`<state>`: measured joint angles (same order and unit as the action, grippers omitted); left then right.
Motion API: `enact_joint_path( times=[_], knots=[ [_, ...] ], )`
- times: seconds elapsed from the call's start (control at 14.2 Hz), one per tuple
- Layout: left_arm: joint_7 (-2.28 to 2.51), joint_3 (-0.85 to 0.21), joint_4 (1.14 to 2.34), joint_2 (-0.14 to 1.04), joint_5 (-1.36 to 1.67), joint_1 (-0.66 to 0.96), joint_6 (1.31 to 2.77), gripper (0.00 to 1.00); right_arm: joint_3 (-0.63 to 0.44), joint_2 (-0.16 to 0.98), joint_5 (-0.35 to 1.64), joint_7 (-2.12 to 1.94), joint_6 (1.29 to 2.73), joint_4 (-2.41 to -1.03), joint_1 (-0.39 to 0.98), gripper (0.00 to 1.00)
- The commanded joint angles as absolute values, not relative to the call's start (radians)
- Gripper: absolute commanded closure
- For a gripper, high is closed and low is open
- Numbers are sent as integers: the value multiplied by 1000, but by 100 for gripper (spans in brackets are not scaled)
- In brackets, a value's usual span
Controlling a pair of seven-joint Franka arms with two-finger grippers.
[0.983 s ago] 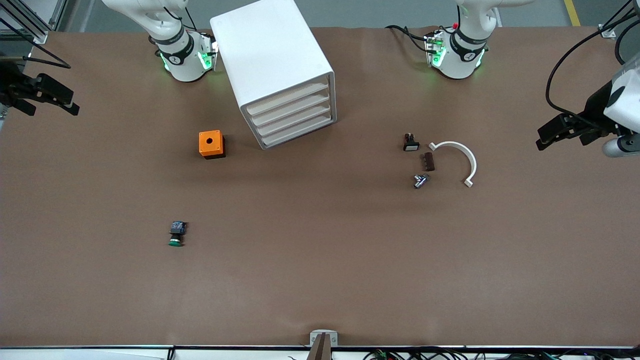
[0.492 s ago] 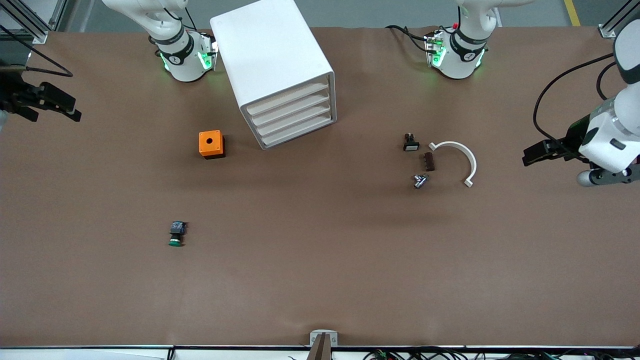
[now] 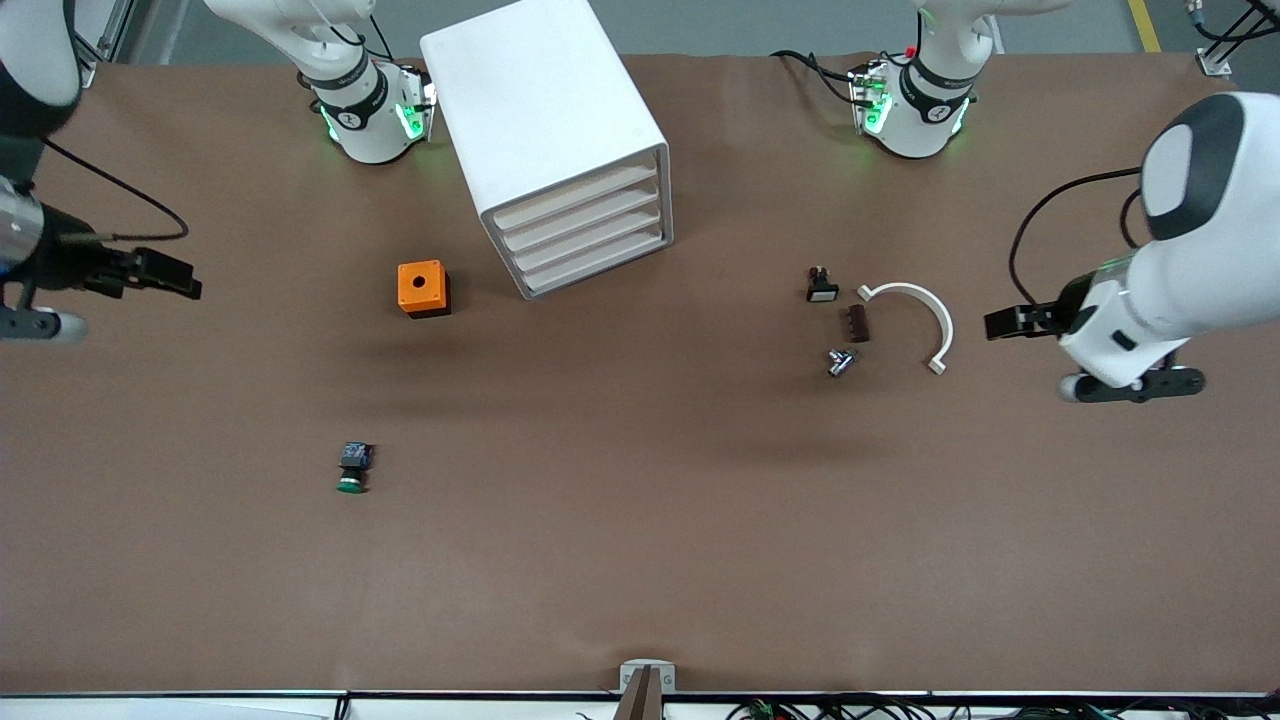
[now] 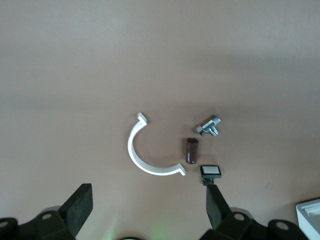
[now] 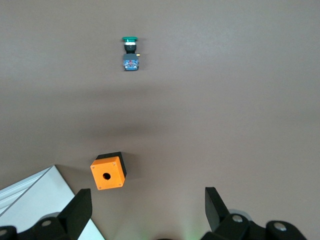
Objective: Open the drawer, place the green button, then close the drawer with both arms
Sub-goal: 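Grasp the green button with the right gripper while the left gripper grips the drawer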
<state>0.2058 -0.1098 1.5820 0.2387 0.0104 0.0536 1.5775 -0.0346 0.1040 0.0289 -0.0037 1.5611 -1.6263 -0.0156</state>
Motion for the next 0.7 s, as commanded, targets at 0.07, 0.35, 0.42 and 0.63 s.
enact_joint_path(
  times=[0.07, 0.35, 0.42, 0.63],
  knots=[
    [337, -114, 1555, 274, 37, 158, 1545, 0, -25, 196, 21, -3, 1615, -1571, -41, 0],
    [591, -115, 1497, 349, 191, 253, 1543, 0, -23, 245, 5, 93, 1744, -1614, -6, 0],
    [676, -115, 1480, 368, 234, 277, 1543, 0, -21, 273, 5, 124, 1781, -1627, 8, 0],
    [877, -115, 1428, 437, 316, 345, 1545, 0, -21, 319, 5, 225, 1932, -1702, 58, 0]
  ],
)
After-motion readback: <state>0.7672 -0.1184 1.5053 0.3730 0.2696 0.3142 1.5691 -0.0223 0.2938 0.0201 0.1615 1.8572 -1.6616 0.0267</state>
